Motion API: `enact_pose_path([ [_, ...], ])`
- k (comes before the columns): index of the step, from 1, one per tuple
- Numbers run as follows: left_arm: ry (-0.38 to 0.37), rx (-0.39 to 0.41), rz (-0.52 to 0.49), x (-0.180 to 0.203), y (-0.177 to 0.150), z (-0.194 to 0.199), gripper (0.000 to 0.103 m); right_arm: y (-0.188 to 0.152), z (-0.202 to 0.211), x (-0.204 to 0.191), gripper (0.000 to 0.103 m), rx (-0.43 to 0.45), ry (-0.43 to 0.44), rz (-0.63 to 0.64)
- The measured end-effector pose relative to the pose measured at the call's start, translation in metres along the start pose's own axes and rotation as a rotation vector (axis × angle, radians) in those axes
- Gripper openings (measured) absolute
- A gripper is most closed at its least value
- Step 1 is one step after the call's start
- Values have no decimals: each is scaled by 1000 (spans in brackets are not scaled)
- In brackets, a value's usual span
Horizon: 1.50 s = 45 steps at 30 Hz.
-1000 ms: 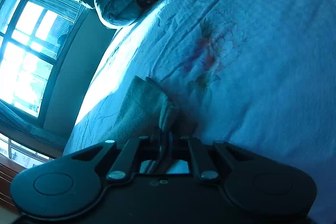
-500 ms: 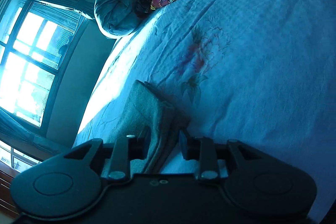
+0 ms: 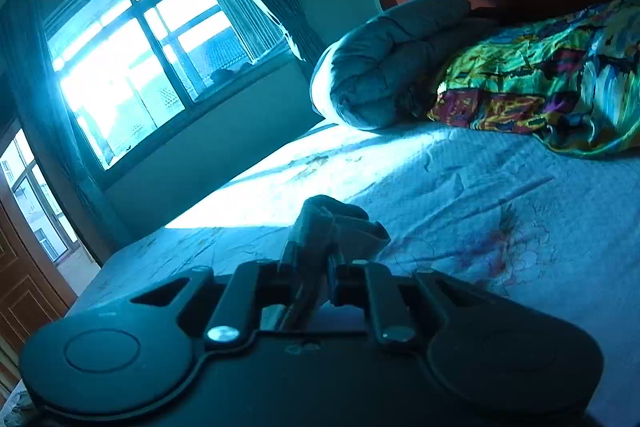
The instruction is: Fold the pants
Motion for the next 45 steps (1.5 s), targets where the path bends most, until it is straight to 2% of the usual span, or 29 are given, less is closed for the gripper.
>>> enact_pose_path([
  [2, -2, -1, -1, 0, 0, 0, 103, -19, -18, 51, 5, -137, -128, -231],
  [3, -3, -2, -3, 0, 0, 0, 103, -31, -24, 64, 5, -191, -159, -272],
  [5, -6, 0, -2, -1, 0, 0, 103, -36, -21, 63, 5, -156, -137, -279],
  [8, -4, 0, -4, -1, 0, -1, 103, -36, -23, 70, 5, -142, -119, -361],
  [14, -3, 2, -3, -1, 0, -1, 103, -31, -27, 62, 9, -191, -134, -251],
  [15, -3, 3, -3, -1, 0, -1, 103, -30, -24, 62, 15, -180, -132, -247],
  [17, -3, 3, -4, -1, 0, -1, 103, -26, -16, 56, 17, -160, -140, -203],
  [18, -3, 4, -4, -1, -1, -1, 103, -26, -16, 55, 18, -174, -113, -205],
  [20, -2, 4, -4, -1, -1, -1, 103, -30, -17, 56, 22, -199, -63, -267],
  [25, 11, 2, 11, -1, 0, 5, 103, -40, -15, 72, 21, -151, -42, -450],
  [31, 46, -14, 21, 2, 0, 6, 103, -42, -23, 77, 17, -145, -36, -492],
  [32, 36, 16, 62, 4, 6, 16, 103, -41, -22, 76, 16, -142, -33, -485],
  [33, -5, 65, 88, 8, 11, 28, 103, -41, -21, 75, 14, -138, -34, -476],
  [35, -43, 96, 69, 26, 15, 38, 103, -43, -20, 74, 13, -129, -36, -467],
  [36, -43, 74, 41, 37, 13, 34, 103, -43, -21, 73, 12, -126, -40, -453],
  [38, 5, -35, -18, 51, -2, 7, 103, -44, -21, 72, 10, -122, -58, -426],
  [39, 27, -21, 1, 52, -3, 6, 103, -44, -22, 70, 9, -122, -69, -417],
  [40, 52, -41, 32, 56, 1, 9, 103, -44, -21, 68, 9, -122, -76, -402],
  [41, 36, -45, 78, 62, 8, 13, 103, -42, -21, 65, 10, -123, -83, -381],
  [42, -23, -20, 114, 73, 14, 21, 103, -42, -21, 64, 14, -119, -79, -376],
  [45, -161, -27, 126, 122, 25, 28, 103, -42, -19, 64, 21, -97, -50, -410],
])
Point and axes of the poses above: each gripper's, at about its wrist camera, not at the fingertips, and z roughly against the way its jaws point, x to its right, y to its top, the point moved 5 cm from there along -z, roughly the way its jaws point, and after that the axes turned 5 degrees about y, right-handed, at the moved point
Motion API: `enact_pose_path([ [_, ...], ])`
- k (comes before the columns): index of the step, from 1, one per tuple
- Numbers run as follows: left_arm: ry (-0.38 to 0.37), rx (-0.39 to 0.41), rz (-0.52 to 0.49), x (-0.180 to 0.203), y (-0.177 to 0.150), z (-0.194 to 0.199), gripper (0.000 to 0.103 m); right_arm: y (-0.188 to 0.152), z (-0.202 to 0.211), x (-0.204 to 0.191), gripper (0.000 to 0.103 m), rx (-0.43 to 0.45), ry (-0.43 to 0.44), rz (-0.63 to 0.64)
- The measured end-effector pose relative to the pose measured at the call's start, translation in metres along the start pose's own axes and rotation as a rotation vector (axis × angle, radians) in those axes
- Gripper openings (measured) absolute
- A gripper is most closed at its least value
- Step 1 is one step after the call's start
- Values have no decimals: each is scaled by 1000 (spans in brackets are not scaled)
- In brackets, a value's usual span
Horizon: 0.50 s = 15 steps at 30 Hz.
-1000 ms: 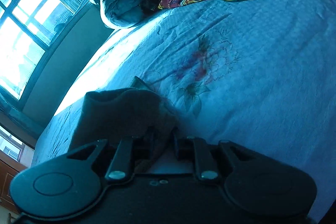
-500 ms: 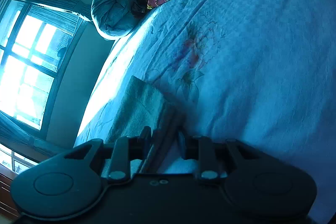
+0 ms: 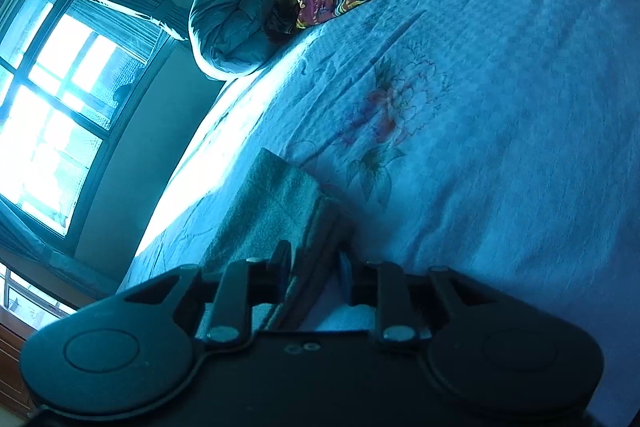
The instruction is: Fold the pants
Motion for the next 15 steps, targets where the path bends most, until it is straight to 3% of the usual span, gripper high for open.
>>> enact_pose_path([
  [3, -62, -54, 4, 42, -9, -15, 103, -1, 2, 3, 20, 6, 8, -11],
  [6, 61, -48, -142, 77, -28, -33, 103, -2, 2, 4, 18, 6, 15, -8],
  [8, 90, -40, -139, 84, -28, -27, 103, -1, 4, 5, 18, 10, 34, -17],
  [15, 88, -25, -158, 87, -33, -23, 103, 0, 2, 15, 14, 19, 71, -76],
])
Point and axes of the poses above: each gripper's, at about its wrist camera, not at the fingertips, and z roughly against the way its jaws point, x to its right, y to its top, the point moved 5 cm from there along -z, roughly the way its jaws point, and after that the axes turned 5 degrees about y, right-handed, at the moved point
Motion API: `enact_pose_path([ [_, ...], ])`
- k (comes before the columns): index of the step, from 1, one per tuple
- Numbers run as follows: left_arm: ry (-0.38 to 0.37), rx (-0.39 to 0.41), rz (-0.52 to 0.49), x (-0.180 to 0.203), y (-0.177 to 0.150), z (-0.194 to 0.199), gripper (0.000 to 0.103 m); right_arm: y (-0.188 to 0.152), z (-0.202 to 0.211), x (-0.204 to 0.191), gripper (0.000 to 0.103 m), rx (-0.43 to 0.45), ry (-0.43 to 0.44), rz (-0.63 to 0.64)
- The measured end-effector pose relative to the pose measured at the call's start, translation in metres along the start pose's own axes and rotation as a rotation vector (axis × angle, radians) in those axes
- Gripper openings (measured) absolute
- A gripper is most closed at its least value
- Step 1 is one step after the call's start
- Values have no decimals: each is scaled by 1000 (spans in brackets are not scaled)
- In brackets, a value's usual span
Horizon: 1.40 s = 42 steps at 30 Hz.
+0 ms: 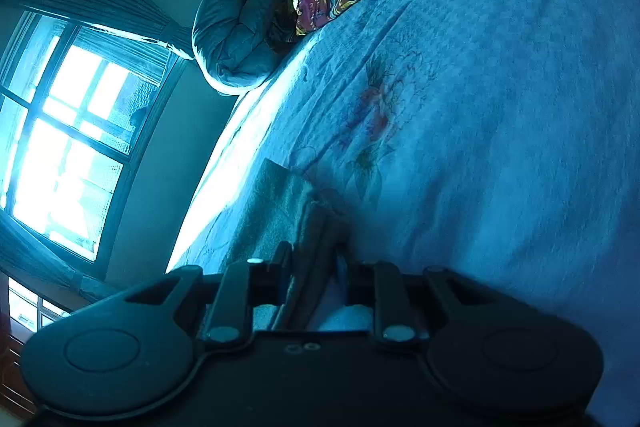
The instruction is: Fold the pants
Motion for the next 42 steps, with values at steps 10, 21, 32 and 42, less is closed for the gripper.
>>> enact_pose_path([
  [10, 8, 5, 0, 0, -1, -1, 103, 2, 3, -10, 20, -7, -62, 15],
  [21, 16, 14, 6, 1, -2, -1, 103, 0, -16, -16, 6, -43, -115, 105],
  [32, 22, 79, 56, -52, 4, 26, 103, -34, -3, -149, 6, -16, 7, 458],
  [42, 253, 112, 250, -282, -40, 90, 103, -273, -55, -315, 17, -320, 338, 673],
])
Point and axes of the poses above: each gripper's, at about its wrist camera, not at the fingertips, and z roughly against the way its jaws point, x to its right, y to its top, the point moved 5 cm from there along -z, roughly the way its jaws point, and after that the axes turned 5 degrees about y, right-handed, at the moved point
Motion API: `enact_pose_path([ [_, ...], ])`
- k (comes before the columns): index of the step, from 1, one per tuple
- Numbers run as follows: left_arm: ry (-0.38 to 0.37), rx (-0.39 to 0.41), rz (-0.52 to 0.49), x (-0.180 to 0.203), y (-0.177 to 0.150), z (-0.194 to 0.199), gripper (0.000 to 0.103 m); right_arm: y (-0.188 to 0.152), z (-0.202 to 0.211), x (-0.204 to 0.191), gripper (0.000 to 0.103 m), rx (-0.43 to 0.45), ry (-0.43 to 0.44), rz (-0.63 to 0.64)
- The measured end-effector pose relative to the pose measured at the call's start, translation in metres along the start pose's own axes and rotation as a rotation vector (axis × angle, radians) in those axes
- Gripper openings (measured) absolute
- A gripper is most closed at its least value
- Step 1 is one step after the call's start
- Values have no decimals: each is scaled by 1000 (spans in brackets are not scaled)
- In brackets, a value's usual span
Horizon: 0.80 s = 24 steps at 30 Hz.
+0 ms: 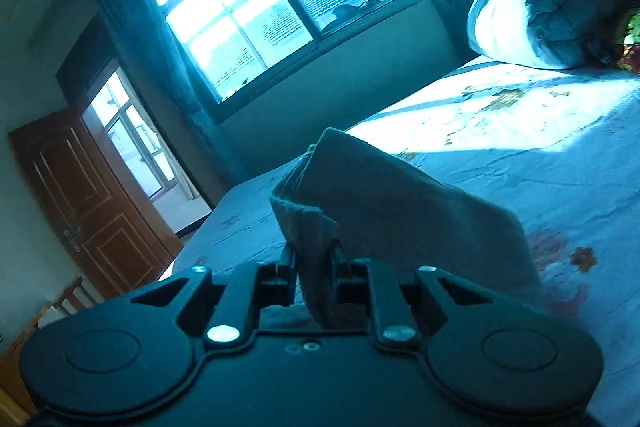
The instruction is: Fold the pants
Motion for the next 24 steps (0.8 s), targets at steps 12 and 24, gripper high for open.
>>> enact_pose_path([
  [12, -78, -23, 71, -18, -1, -24, 103, -100, -56, 22, 18, -362, -107, -75],
  [24, -302, -121, -75, 81, 3, -71, 81, -27, 75, 134, 26, 53, -205, -324],
])
Point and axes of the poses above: each gripper's, at about its wrist camera, not at the fingertips, and z roughly against the way its jaws point, x to its right, y to its top, the point moved 5 cm from there along -z, roughly the way its jaws point, and after that the axes turned 5 degrees about y, right-handed, at the moved point
